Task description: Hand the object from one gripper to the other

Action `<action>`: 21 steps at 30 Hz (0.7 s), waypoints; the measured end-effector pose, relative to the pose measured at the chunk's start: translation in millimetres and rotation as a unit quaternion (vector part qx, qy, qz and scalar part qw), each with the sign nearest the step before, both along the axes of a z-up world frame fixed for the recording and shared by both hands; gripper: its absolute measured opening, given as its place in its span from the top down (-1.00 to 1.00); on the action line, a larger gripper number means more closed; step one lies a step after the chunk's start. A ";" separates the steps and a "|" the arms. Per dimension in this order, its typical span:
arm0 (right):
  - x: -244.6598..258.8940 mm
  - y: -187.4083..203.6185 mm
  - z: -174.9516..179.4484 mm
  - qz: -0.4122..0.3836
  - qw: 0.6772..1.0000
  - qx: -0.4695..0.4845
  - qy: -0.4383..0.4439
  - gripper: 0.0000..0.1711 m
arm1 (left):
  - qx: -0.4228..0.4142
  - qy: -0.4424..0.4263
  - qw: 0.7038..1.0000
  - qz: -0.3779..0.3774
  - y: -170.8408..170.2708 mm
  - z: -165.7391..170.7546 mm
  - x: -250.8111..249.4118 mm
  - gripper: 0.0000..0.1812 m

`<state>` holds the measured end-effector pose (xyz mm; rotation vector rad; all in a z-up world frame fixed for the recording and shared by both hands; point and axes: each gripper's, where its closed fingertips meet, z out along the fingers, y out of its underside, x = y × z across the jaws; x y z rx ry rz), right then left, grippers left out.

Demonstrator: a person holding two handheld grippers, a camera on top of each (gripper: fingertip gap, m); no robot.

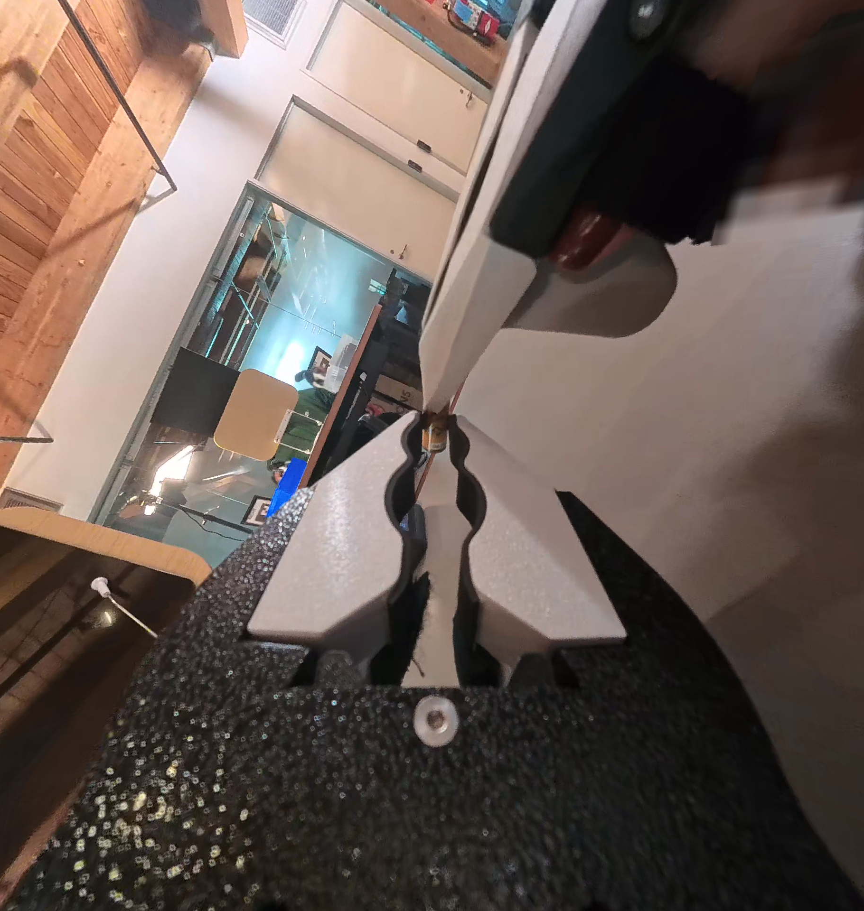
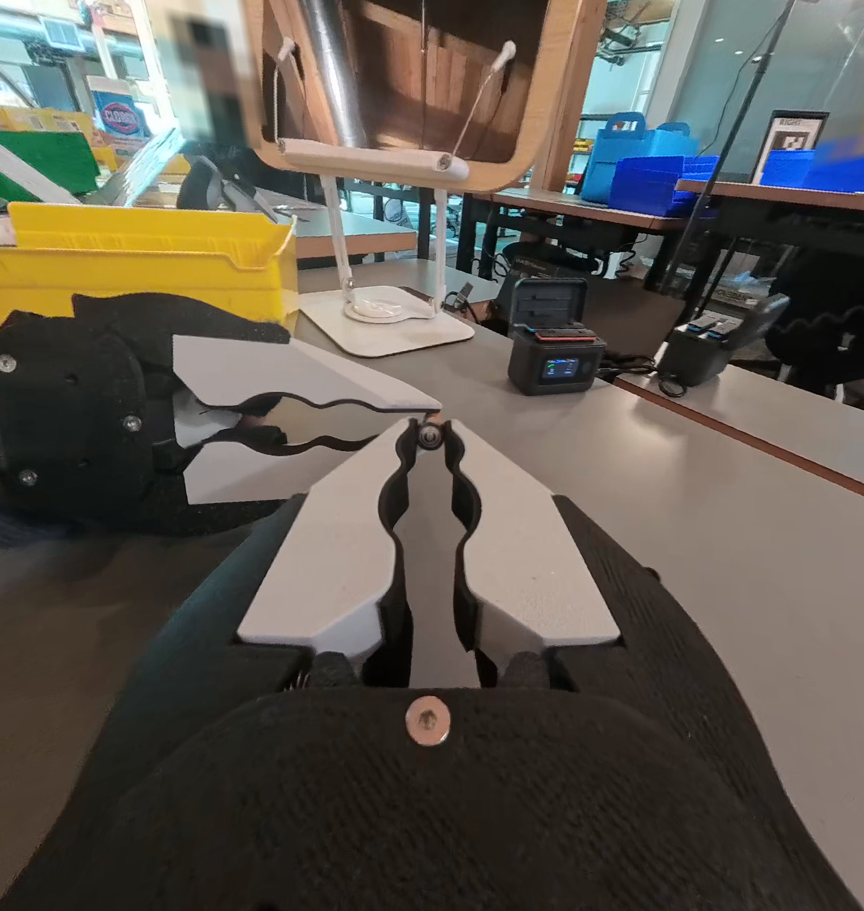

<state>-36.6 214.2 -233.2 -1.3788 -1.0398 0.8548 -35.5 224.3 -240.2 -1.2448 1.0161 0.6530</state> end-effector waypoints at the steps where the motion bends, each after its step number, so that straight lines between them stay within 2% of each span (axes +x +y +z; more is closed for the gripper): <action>1: 0.1 -0.1 -1.1 0.000 1.000 0.007 -0.007 0.90 | -0.003 0.001 1.000 0.000 -0.3 -1.1 0.2 0.91; 4: 1.3 0.0 -4.4 0.010 1.000 0.006 -0.020 0.90 | -0.023 -0.031 0.999 -0.015 -1.0 -4.1 1.8 0.91; 5: 2.2 0.6 -4.9 0.015 1.000 -0.005 -0.019 0.90 | -0.024 -0.055 0.998 -0.024 -2.6 -1.2 2.8 0.84; 8: 5.5 -0.8 -4.0 0.054 0.996 -0.066 0.006 0.90 | -0.036 -0.123 0.987 -0.092 -14.0 7.9 13.9 0.36; 10: 6.6 -7.5 -5.7 0.104 0.984 -0.141 0.018 0.90 | -0.056 -0.122 0.984 -0.115 -17.2 1.8 17.7 0.19; 13: 8.9 -13.6 -13.9 0.143 0.968 -0.206 0.008 0.90 | -0.059 -0.069 0.993 -0.080 -9.0 -11.2 10.5 0.24; 16: 9.9 -21.2 -11.8 0.173 0.955 -0.240 0.015 0.90 | -0.054 -0.047 0.994 -0.088 -12.1 -14.1 14.0 0.63; 20: 11.2 -25.8 -10.5 0.191 0.948 -0.254 0.018 0.90 | -0.039 -0.021 0.994 -0.100 -18.3 -12.4 17.4 0.91; 21: 11.4 -25.6 -11.2 0.190 0.949 -0.251 0.016 0.90 | -0.048 -0.023 0.994 -0.098 -17.7 -13.6 17.3 0.91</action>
